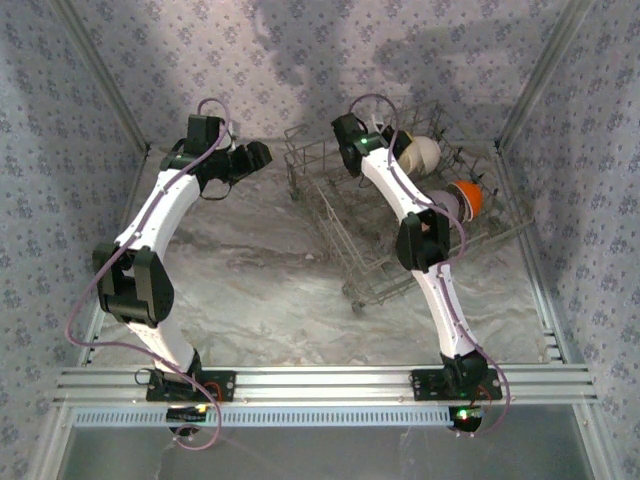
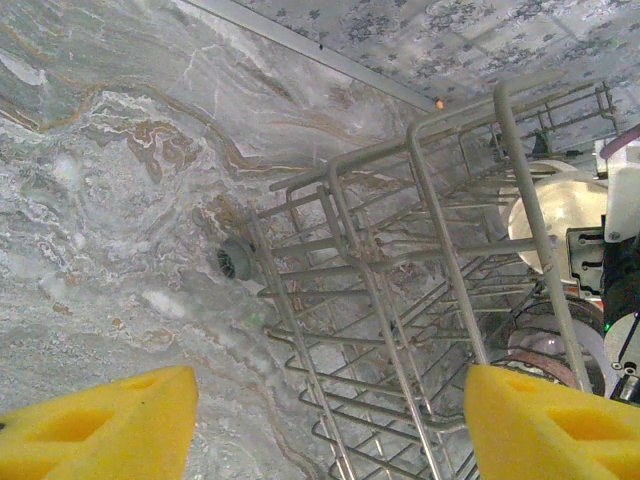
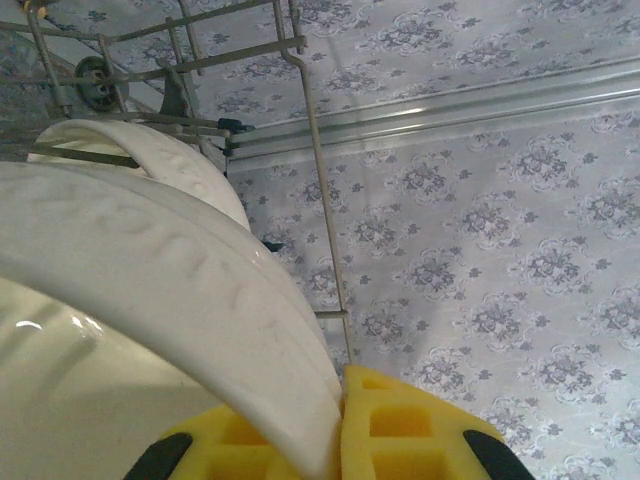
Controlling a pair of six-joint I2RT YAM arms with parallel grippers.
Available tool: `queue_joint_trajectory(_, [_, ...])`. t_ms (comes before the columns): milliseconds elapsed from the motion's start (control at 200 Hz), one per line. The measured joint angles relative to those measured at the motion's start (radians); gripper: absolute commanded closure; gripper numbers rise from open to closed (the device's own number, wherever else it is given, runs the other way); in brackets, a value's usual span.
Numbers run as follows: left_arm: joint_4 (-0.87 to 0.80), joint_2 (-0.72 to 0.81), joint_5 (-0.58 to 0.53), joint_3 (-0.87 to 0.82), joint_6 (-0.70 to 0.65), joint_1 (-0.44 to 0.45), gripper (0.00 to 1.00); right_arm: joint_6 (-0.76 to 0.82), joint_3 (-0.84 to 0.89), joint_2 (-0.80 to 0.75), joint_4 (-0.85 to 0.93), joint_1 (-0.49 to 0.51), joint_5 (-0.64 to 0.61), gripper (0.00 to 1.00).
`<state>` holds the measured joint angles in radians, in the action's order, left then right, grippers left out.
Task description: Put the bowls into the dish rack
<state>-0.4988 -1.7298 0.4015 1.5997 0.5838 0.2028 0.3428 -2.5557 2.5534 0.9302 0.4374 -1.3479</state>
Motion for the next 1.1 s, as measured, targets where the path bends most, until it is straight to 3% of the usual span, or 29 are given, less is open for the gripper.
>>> queue_joint_trajectory(585, [-0.002, 0.0, 0.003, -0.019, -0.001, 0.0, 0.28, 0.051, -0.024, 0.02, -0.002, 0.003, -0.017, 1.0])
queue_joint_trajectory(810, [-0.003, -0.005, -0.005, -0.01, -0.016, 0.0, 0.19, 0.036, -0.033, 0.021, 0.005, -0.003, -0.016, 1.0])
queue_joint_trajectory(1099, [0.004, -0.113, -0.026, 0.149, -0.071, 0.0, 0.11, -0.051, -0.041, 0.022, 0.057, -0.005, -0.01, 1.0])
